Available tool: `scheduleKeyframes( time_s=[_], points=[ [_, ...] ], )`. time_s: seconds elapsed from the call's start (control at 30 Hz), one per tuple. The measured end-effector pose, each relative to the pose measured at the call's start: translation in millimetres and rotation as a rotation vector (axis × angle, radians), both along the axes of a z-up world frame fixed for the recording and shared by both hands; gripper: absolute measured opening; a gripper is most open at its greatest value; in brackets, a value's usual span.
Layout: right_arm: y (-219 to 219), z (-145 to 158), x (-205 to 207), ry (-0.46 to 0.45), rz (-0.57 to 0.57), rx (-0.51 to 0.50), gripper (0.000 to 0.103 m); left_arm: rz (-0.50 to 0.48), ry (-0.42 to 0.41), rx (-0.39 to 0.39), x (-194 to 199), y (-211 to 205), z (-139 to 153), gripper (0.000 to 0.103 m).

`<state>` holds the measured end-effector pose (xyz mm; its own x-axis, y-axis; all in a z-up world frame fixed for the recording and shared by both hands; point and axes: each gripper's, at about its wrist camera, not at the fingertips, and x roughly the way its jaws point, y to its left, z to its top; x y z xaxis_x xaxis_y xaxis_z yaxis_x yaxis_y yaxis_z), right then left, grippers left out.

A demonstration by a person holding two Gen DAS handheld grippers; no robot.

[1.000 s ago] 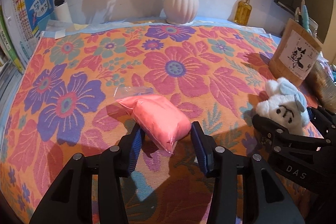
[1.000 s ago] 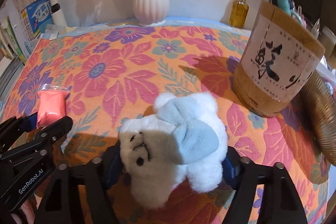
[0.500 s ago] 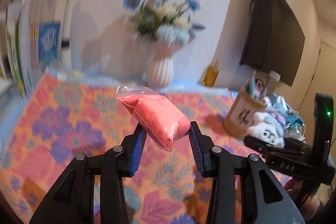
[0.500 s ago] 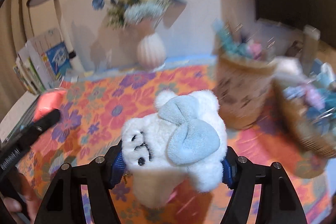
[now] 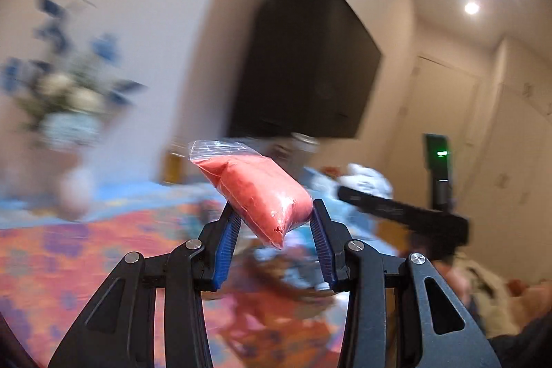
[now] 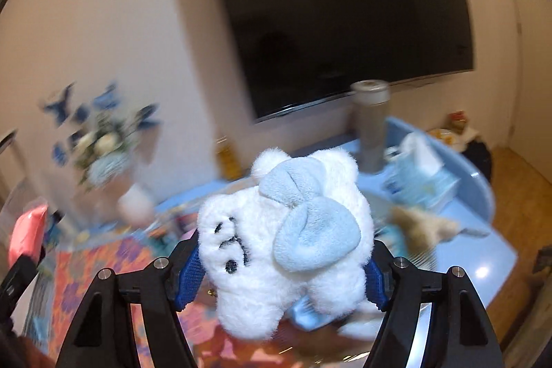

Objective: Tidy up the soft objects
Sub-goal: 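Carry pink bag and white plush onto the glass plate and open both tools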

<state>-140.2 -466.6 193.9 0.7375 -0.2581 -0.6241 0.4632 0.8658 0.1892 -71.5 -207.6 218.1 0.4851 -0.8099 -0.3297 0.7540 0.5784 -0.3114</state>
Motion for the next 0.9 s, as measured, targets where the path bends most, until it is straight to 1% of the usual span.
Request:
scheduleKeyframes(
  time_s=[0.07,0.1,0.17,0.2,0.27,0.33,0.4,0.43,0.5,0.6,0.63,0.7,0.73,0.77,0.8,0.87,0.9],
  points=[
    [-19.3,-3.5,6.3,0.018,-0.028,0.007,0.073,-0.046,0.018,0.004,11.9,-27.9,-2.0,0.038],
    [-29.1,-6.7,8.7,0.028,-0.041,0.015,0.073,-0.089,0.047,0.007,20.7,-46.3,-6.4,0.038],
    [-45.6,-14.3,11.6,0.045,-0.060,0.037,0.073,-0.128,0.085,0.032,29.4,-74.5,-17.2,0.038],
    [-53.7,-19.2,14.7,0.057,-0.071,0.053,0.073,-0.135,0.085,0.053,31.6,-86.2,-22.7,0.038],
    [-65.3,-28.0,22.2,0.070,-0.069,0.086,0.073,-0.148,0.058,0.119,33.6,-114.7,-39.1,0.038],
    [-70.8,-36.1,31.4,0.092,-0.059,0.109,0.073,-0.168,0.059,0.164,35.0,-135.1,-55.0,0.038],
    [-76.0,-45.6,40.7,0.119,-0.061,0.131,0.083,-0.193,0.093,0.185,37.4,-147.1,-72.0,0.038],
    [-78.5,-49.4,42.4,0.122,-0.057,0.149,0.084,-0.205,0.117,0.188,37.7,-151.4,-80.6,0.038],
    [-81.3,-56.0,48.8,0.134,-0.043,0.174,0.084,-0.220,0.137,0.202,39.6,-160.0,-89.8,0.038],
    [-85.7,-64.9,53.0,0.158,-0.041,0.199,0.086,-0.228,0.098,0.237,32.8,-170.1,-97.6,0.039],
    [-86.7,-67.3,53.0,0.159,-0.035,0.212,0.087,-0.253,0.088,0.265,28.5,-175.8,-101.1,0.044],
    [-88.1,-73.4,51.4,0.158,-0.019,0.255,0.089,-0.280,0.096,0.305,21.8,-181.9,-108.0,0.060],
    [-89.0,-76.1,50.4,0.153,-0.011,0.274,0.089,-0.279,0.102,0.323,21.7,-184.0,-112.0,0.079],
    [-90.0,-78.5,48.6,0.147,-0.013,0.288,0.089,-0.261,0.096,0.326,21.1,-182.6,-113.5,0.085],
    [-91.6,-80.9,46.2,0.141,-0.018,0.305,0.090,-0.245,0.089,0.323,20.7,-179.6,-113.4,0.085],
    [-94.8,-84.2,44.0,0.138,-0.012,0.334,0.090,-0.229,0.099,0.321,22.2,-172.2,-113.4,0.085],
    [-94.6,-84.3,45.0,0.145,0.014,0.341,0.092,-0.221,0.111,0.318,23.1,-167.7,-112.5,0.085]
  ],
)
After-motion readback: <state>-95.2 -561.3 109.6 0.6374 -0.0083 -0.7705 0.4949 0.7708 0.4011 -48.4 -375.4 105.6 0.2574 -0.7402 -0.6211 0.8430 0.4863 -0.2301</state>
